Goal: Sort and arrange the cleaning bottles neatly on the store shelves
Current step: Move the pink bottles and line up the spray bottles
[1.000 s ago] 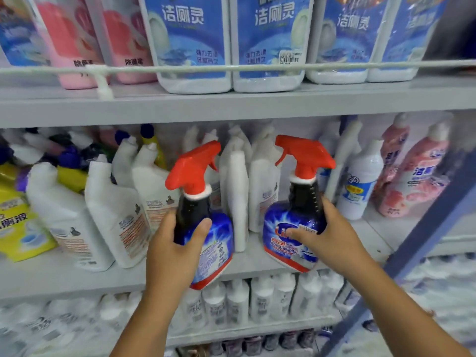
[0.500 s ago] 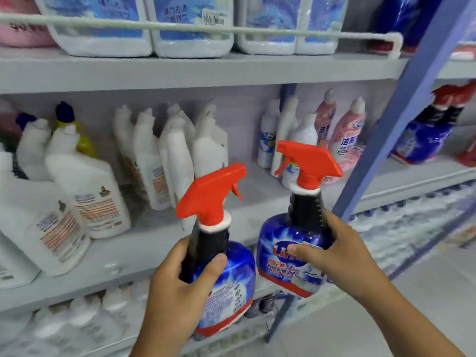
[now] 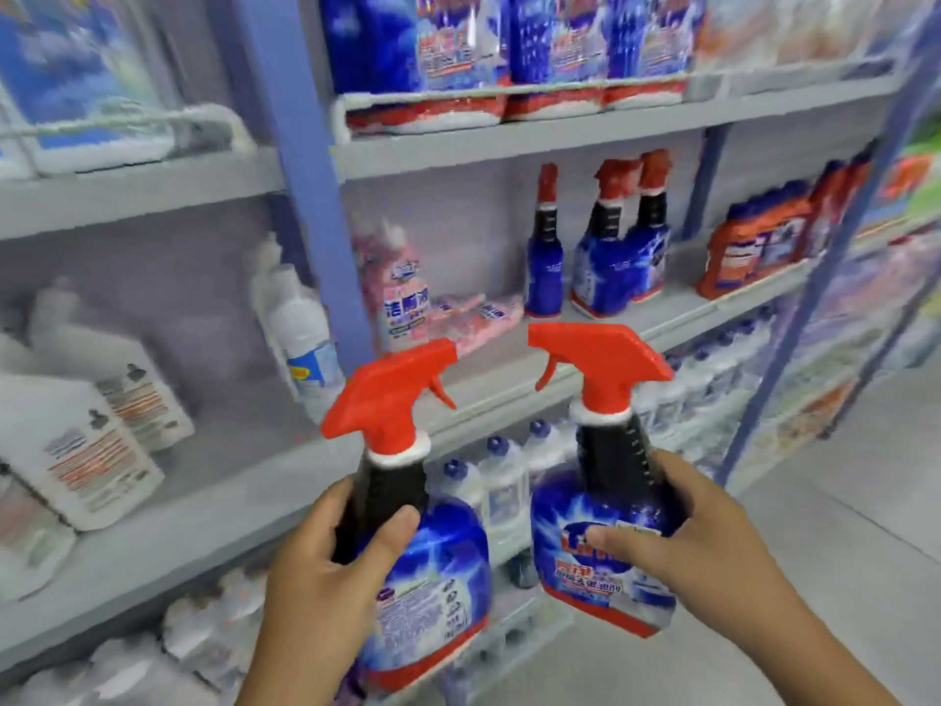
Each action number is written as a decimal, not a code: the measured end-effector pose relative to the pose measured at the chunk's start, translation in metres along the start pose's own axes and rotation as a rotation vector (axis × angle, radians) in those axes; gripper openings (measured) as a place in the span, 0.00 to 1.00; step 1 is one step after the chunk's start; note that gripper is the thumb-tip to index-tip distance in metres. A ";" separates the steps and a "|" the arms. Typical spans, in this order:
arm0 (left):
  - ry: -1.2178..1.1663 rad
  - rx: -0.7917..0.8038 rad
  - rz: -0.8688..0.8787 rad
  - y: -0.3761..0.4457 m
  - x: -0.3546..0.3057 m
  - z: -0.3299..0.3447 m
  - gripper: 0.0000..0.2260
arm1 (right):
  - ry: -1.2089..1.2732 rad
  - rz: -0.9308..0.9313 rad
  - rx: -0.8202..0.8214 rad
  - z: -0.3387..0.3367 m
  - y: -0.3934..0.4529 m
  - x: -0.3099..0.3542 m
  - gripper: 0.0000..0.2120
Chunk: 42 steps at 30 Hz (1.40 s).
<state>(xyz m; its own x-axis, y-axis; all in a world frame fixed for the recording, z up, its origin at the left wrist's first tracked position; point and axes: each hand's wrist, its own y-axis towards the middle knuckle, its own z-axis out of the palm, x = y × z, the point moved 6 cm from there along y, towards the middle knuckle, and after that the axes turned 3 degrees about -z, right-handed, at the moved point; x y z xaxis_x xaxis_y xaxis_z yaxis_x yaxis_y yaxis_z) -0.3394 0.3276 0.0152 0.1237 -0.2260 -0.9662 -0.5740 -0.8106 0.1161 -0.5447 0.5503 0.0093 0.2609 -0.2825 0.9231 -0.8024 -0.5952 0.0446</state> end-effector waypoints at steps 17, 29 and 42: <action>-0.216 0.050 0.183 0.126 -0.098 0.226 0.17 | 0.084 -0.149 -0.174 -0.188 0.141 -0.020 0.30; -0.138 0.087 0.255 0.257 -0.100 0.302 0.19 | -0.137 -0.367 -0.043 -0.212 0.304 -0.005 0.33; 0.021 -0.090 0.125 0.313 -0.068 0.321 0.14 | -0.056 -0.429 0.238 -0.216 0.425 -0.032 0.31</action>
<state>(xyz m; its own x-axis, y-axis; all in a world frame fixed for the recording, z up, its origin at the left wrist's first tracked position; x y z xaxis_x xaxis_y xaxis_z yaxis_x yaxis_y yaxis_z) -0.7874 0.2628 0.0430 0.0727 -0.3389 -0.9380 -0.5112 -0.8202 0.2567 -1.0099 0.4690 0.0813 0.5744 -0.0104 0.8185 -0.4732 -0.8201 0.3217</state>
